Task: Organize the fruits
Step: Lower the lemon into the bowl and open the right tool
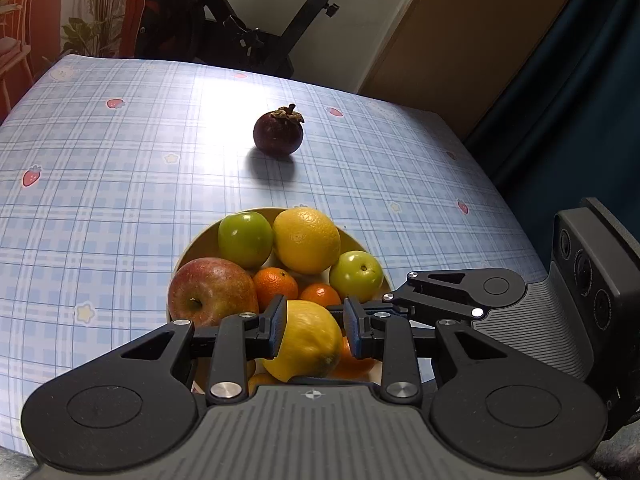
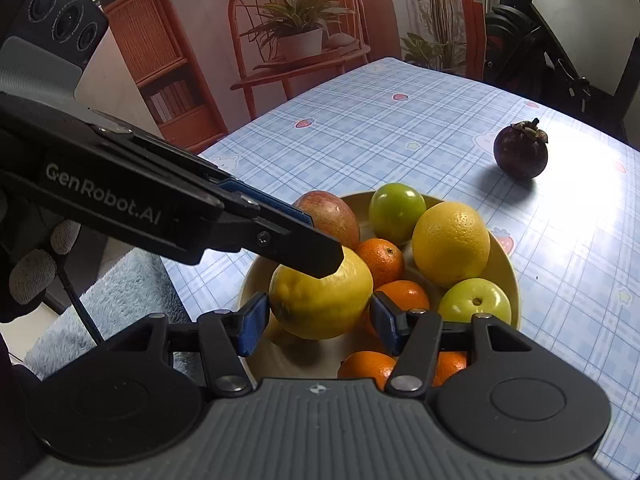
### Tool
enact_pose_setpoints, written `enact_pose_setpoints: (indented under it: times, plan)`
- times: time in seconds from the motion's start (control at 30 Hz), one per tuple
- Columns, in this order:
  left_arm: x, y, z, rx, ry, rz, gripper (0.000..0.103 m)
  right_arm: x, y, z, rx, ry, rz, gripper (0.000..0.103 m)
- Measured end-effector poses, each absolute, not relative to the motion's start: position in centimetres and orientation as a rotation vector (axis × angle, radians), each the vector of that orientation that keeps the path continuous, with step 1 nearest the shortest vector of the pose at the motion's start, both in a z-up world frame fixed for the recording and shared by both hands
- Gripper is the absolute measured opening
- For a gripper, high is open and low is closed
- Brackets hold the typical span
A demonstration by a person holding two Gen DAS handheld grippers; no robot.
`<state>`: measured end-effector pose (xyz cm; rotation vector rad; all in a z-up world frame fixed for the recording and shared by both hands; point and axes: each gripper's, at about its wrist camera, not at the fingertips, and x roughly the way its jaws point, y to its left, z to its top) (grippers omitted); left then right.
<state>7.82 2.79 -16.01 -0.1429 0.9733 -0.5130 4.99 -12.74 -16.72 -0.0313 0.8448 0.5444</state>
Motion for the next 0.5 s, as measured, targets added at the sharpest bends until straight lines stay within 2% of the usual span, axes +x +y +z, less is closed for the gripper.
enact_pose_setpoints:
  times: [0.03,0.1,0.5]
  plan:
    - [7.84,2.83,-16.11,-0.143,0.975,-0.513,0.032,5.07,-12.75,-16.71,-0.033,0.842,0.541,0.052]
    - [7.87,2.92,-16.19,-0.144,0.976,-0.51,0.032,5.17,-12.92,-16.56,-0.024,0.841,0.544,0.05]
    - [8.73,3.44,-15.6,-0.158,0.925,-0.468,0.032,4.62,-13.72,-15.95,-0.013,0.82,0.529,0.05]
